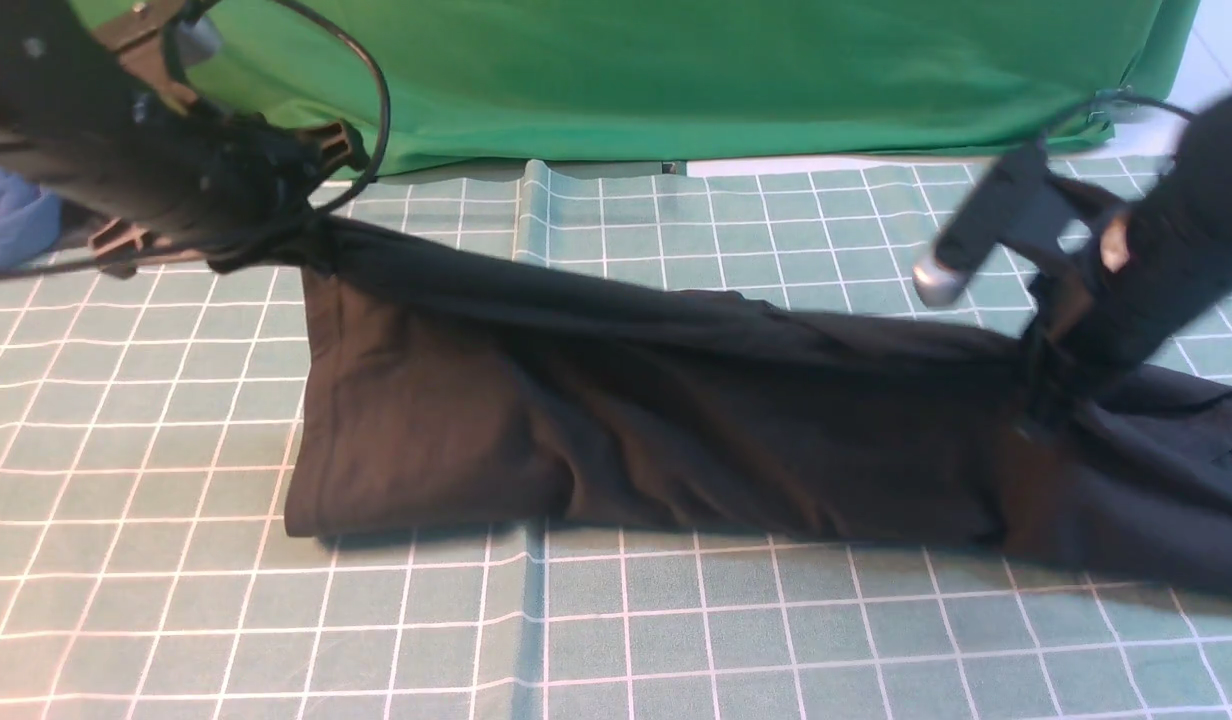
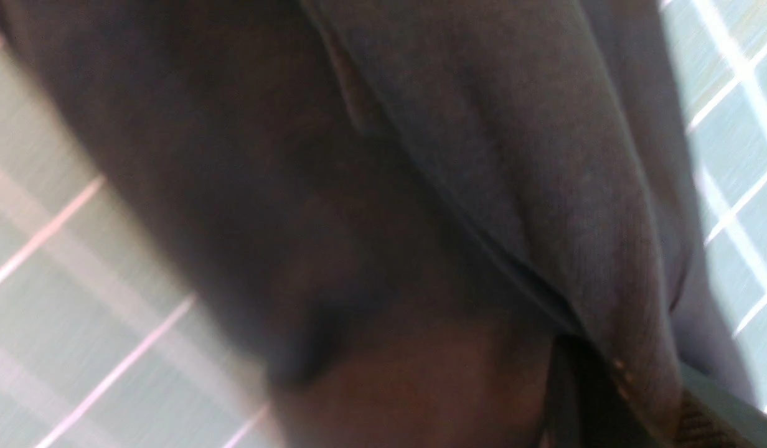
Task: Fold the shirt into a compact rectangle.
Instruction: 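Fold the black garment in half by bringing its near edge over to the far edge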
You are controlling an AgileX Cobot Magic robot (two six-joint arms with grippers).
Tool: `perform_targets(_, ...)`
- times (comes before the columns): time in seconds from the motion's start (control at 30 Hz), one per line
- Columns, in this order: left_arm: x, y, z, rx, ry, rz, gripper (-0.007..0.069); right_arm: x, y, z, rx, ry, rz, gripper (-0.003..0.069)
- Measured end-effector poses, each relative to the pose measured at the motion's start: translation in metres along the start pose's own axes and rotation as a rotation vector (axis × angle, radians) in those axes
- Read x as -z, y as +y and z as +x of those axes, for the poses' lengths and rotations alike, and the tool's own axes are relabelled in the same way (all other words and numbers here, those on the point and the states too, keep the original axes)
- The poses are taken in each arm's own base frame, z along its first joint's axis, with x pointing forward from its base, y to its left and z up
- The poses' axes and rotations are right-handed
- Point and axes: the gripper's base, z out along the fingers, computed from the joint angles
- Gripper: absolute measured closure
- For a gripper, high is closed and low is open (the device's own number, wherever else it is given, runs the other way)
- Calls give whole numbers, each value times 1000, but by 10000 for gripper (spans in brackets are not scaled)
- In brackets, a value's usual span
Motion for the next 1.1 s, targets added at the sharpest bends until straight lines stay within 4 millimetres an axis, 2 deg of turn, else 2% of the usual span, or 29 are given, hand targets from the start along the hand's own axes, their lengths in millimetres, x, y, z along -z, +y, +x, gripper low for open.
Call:
perform_targets(0.27,-61,4,-16,11,41,-34,610,-52,-16,-27,25,36,-15,629)
perform_targets(0.43,-90,11,-16,11,51,-55,600,-68,-23,-38,25,-2,9,625)
perform_targets(0.53,-99,14,-15,9,54,-64,556,-70,-27,-42,20,-49,36,604)
perform_targets(0.6,-101,15,-15,6,50,-65,525,-70,-28,-44,20,-66,47,582)
perform_targets(0.73,-101,13,-21,0,-3,-51,349,-71,-30,-48,16,-108,72,419)
perform_targets(0.77,-99,12,-23,-7,-10,-51,327,-71,-31,-48,15,-114,75,392)
perform_targets(0.9,-90,8,-33,-53,1,-76,228,-67,-32,-49,-13,-127,88,331)
perform_targets(0.97,-82,4,-40,-66,16,-86,216,-60,-34,-50,-24,-138,100,328)
perform_targets(1.0,-73,-1,-46,-73,35,-91,221,-49,-36,-51,-54,-159,115,327)
perform_targets(1.1,-58,-13,-52,-100,94,-66,297,-24,-39,-52,-131,-212,143,330)
